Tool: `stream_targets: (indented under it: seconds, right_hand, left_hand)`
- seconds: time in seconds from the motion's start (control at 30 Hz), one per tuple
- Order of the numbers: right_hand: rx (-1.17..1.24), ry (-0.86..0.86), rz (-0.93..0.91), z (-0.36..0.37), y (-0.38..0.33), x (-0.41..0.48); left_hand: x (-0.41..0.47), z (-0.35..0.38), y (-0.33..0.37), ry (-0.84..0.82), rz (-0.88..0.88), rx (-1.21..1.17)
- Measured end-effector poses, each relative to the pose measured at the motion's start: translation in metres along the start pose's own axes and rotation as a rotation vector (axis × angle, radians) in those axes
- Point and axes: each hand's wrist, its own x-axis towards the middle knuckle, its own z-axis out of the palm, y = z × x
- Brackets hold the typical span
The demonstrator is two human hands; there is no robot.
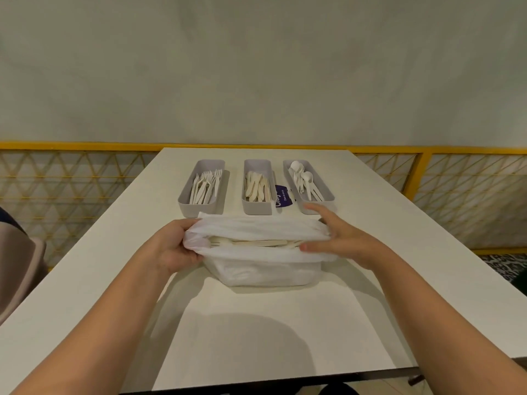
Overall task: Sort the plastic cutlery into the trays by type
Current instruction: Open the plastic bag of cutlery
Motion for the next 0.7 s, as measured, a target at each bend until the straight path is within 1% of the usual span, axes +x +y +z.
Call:
stream_targets:
  seconds: [0.03,0.07,0.13,0.17,0.23,0.27,0.3,0.33,0.4,0.43,0.47,0.53,0.6,0.63,0.7]
  right_hand:
    - [-0.152,0.018,-0.023,0.002,0.0,0.001]
    - [-0.296,0.072,-0.039,0.003,0.001,0.003]
    - [-0.563,0.26,-0.068,0.004,0.002,0.007]
    - [-0.629,0.356,-0.072,0.006,0.002,0.007]
    - [-0.583,0.481,-0.076,0.007,0.0,0.008]
    - [-0.494,0.489,-0.053,0.008,-0.002,0.008]
    - [-0.344,0.481,-0.019,0.008,-0.004,0.008]
    - [-0.112,0.45,0.032,0.007,-0.006,0.009]
    - [0.469,0.33,0.174,0.005,-0.011,0.009]
    - [0.701,0.273,0.225,0.004,-0.013,0.008]
    - [0.857,0.248,0.254,0.002,-0.013,0.008]
    - [1.047,0.241,0.289,-0.001,-0.011,0.009]
    - [1.165,0.225,0.318,-0.004,-0.008,0.011]
    - [1.187,0.213,0.332,-0.004,-0.009,0.011]
    - [1.218,0.223,0.358,-0.004,-0.011,0.012]
  left_hand:
    - [-0.001,0.001,0.001,0.035,0.032,0.074]
    - [-0.003,0.004,0.001,0.03,0.074,0.152]
    - [-0.01,0.008,-0.001,0.0,0.167,0.354]
    - [-0.012,0.007,-0.003,-0.006,0.204,0.488]
    - [-0.011,0.003,-0.004,0.018,0.252,0.722]
    - [-0.012,0.003,-0.005,0.021,0.289,0.793]
    - [-0.012,0.002,-0.007,0.026,0.333,0.83]
    - [-0.013,0.002,-0.007,0.034,0.381,0.847]
    - [-0.016,0.001,-0.007,0.039,0.429,0.811]
    - [-0.018,0.0,-0.006,0.037,0.452,0.793]
    - [-0.019,-0.002,-0.005,0.047,0.467,0.798]
    - [-0.02,-0.006,-0.002,0.066,0.475,0.848]
    - [-0.019,-0.007,0.0,0.087,0.45,0.853]
    - [-0.018,-0.006,0.0,0.107,0.433,0.818]
    - [-0.015,-0.003,0.003,0.132,0.369,0.658]
